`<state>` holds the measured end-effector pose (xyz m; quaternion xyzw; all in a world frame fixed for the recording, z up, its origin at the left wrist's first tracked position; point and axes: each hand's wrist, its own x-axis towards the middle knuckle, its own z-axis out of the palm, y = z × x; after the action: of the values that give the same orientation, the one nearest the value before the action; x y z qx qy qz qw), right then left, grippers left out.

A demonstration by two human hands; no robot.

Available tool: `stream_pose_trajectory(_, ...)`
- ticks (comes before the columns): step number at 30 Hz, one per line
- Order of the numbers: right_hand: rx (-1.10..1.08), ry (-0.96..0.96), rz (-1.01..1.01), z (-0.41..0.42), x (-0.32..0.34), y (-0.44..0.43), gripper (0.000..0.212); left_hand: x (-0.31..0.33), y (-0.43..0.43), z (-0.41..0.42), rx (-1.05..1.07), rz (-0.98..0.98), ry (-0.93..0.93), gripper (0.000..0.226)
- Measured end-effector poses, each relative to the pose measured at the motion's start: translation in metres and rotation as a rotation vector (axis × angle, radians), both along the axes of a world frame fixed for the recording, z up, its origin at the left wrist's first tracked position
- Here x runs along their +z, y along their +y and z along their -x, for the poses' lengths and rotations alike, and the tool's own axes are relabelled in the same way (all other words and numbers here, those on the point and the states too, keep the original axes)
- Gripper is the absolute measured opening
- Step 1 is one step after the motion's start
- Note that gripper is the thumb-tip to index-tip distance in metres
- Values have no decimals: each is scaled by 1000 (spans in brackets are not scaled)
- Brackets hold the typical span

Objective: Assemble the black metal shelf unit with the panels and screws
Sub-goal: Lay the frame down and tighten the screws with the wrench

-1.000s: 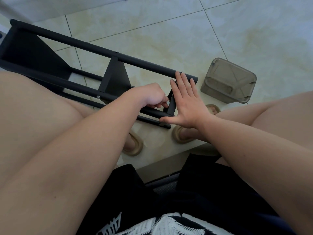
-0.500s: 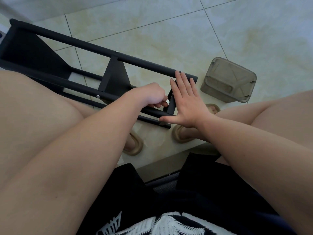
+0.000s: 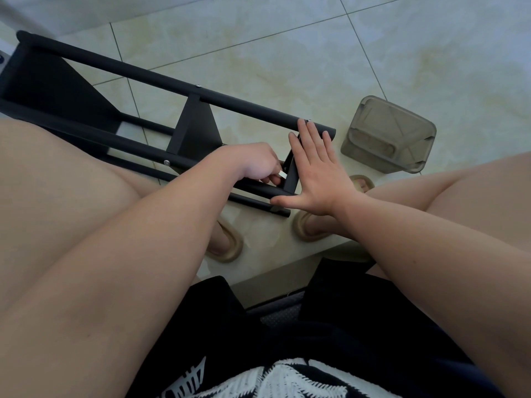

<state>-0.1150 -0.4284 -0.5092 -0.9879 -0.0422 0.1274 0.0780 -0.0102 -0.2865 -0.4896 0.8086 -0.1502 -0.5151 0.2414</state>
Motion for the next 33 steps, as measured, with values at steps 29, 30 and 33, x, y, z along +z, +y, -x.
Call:
stream_pose_trajectory(29, 2, -13, -6, 1, -1, 0, 134, 1, 8, -8, -188, -67, -202, 14)
stream_pose_trajectory(30, 2, -14, -11, 1, -1, 0, 134, 1, 7, -8, -185, -60, -202, 17)
stream_pose_trajectory(33, 2, -10, -12, 0, -1, 0, 134, -2, 6, -7, -122, -33, -147, 20)
